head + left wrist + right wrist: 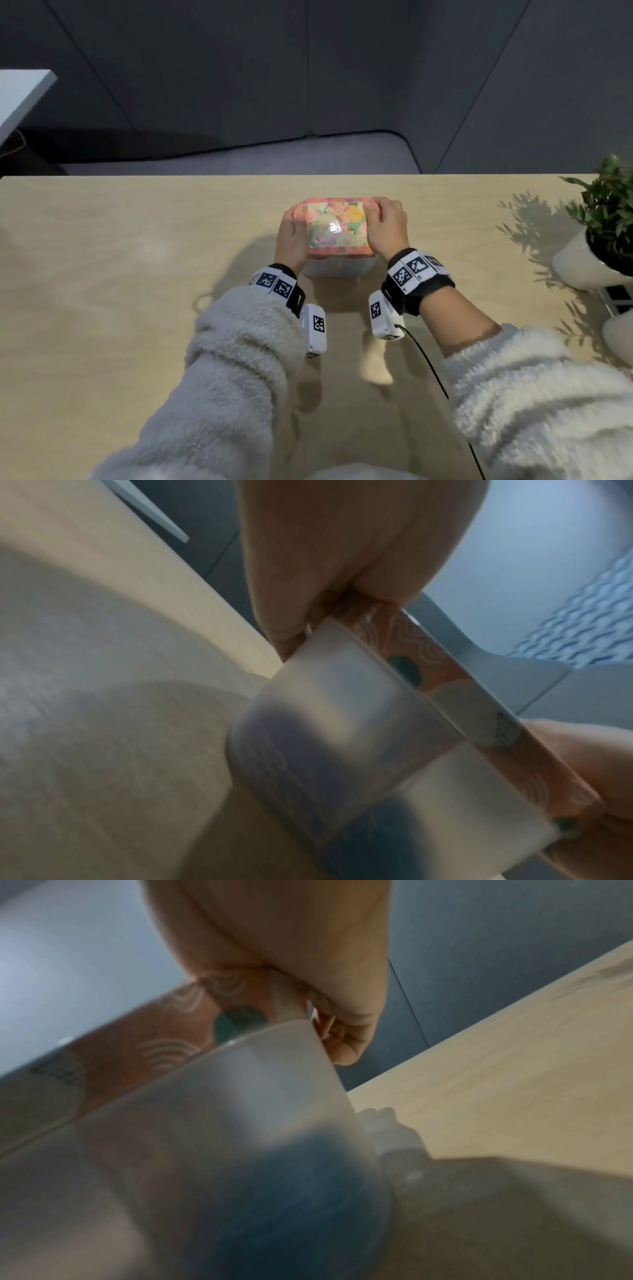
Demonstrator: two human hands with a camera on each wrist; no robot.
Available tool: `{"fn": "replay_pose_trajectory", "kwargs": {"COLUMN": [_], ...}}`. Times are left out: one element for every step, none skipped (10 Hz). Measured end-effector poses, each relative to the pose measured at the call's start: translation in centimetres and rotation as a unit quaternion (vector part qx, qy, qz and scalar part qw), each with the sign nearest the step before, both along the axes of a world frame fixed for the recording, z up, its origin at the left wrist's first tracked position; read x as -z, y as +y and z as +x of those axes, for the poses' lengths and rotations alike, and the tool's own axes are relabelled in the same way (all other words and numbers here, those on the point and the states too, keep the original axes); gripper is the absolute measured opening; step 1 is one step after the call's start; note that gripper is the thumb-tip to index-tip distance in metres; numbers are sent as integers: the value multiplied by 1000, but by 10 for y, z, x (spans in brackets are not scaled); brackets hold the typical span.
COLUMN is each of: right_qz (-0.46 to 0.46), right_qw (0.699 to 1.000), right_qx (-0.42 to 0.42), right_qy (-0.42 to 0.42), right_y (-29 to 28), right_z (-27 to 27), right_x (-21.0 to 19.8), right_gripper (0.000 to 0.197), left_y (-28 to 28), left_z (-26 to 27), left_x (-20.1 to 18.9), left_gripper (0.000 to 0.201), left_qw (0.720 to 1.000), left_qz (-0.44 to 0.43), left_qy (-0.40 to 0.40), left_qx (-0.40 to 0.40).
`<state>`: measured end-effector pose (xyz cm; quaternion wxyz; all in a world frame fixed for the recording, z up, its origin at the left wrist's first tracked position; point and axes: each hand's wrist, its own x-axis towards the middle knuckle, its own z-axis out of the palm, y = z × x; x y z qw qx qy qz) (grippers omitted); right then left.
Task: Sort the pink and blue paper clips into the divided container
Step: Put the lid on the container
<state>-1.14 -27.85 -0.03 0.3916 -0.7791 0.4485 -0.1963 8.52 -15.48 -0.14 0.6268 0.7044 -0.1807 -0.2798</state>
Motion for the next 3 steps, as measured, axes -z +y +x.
{"fn": "replay_pose_trajectory", "kwargs": {"right_qz": [2, -8, 11], "right_qw": [1000, 1000, 999], "right_qx": [-3, 9, 28], "right_qy": [6, -8, -23], "right_y": [-2, -2, -3], "right_z": [1, 3, 5], "right_x": [0, 2, 5], "right_gripper": [34, 34, 36], "left_y": [-1, 1, 0], "left_z": [3, 2, 3], "left_x": [0, 2, 3], "left_gripper": [33, 33, 31], "left_qw": [999, 998, 998], "left_qz": [9, 8, 2], "left_qy": [48, 57, 55], "left_qx": [-7, -1, -3]}}
